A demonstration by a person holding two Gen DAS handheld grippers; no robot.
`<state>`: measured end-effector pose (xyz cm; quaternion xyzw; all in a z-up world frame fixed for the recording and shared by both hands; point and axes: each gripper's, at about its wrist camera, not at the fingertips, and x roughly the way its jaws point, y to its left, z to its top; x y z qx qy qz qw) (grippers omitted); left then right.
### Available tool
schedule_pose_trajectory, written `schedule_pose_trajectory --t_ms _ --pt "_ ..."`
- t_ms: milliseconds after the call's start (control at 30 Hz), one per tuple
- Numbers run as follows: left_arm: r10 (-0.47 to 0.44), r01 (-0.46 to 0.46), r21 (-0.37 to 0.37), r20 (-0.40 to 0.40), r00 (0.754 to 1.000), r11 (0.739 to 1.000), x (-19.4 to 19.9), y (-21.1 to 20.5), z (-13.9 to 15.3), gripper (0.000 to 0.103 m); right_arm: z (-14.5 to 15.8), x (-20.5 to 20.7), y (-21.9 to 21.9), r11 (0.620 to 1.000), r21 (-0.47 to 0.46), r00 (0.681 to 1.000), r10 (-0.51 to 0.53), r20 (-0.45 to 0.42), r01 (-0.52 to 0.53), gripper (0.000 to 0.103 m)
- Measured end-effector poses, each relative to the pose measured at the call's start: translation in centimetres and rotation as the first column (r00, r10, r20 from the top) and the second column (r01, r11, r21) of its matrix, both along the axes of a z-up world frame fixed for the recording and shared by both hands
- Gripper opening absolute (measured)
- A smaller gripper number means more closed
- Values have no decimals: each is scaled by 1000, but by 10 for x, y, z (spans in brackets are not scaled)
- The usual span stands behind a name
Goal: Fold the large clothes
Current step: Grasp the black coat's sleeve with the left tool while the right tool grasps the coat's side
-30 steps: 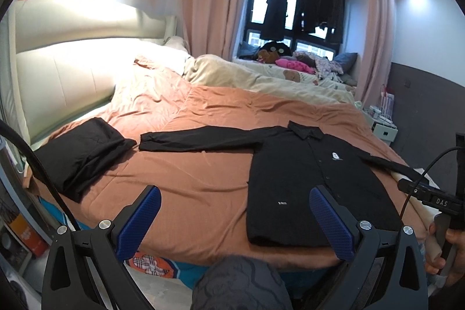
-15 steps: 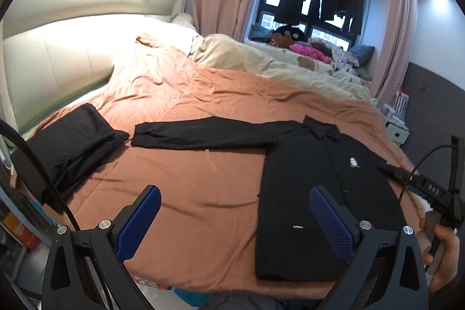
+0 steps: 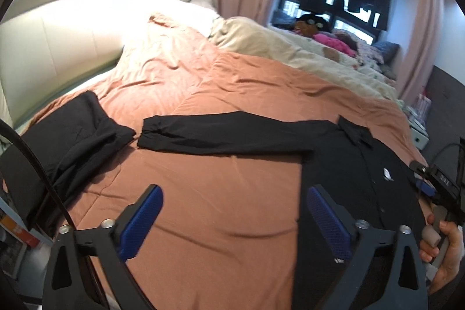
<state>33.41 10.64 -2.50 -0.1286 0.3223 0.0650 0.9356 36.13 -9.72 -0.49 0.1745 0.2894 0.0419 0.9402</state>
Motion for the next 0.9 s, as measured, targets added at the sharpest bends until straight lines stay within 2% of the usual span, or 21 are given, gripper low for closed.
schedule_pose_trajectory --t_ms 100,233,300,400,467,533,567,733,900 --pt "13 -14 -30 -39 999 999 23 19 -10 82 -2 22 4 1000 0 1000 24 -11 -24 94" --pt "39 -40 -24 -51 998 999 47 37 -20 81 -6 53 8 999 6 998 50 -36 -50 80" --pt "54 -56 -24 -59 997 998 59 47 -23 78 -8 69 8 998 17 997 59 -46 -58 77" --pt "73 -77 -46 -74 995 996 77 63 -32 67 -12 89 9 997 19 996 72 -61 -71 70" --pt "77 -83 -65 -86 993 994 88 73 -38 65 -15 102 11 997 26 994 77 -72 -76 66" --pt "81 -90 -90 -100 992 992 100 85 -46 63 -18 115 14 996 27 993 83 -86 -81 56" --pt "85 -97 -100 -110 990 990 106 90 -51 60 -20 122 16 995 31 991 92 -92 -90 55" --pt "106 -130 -146 -163 981 981 134 112 -77 59 -27 154 25 992 44 985 125 -121 -121 42" --pt "122 -165 -204 -209 970 965 157 132 -105 59 -36 187 36 987 54 976 158 -149 -152 34"
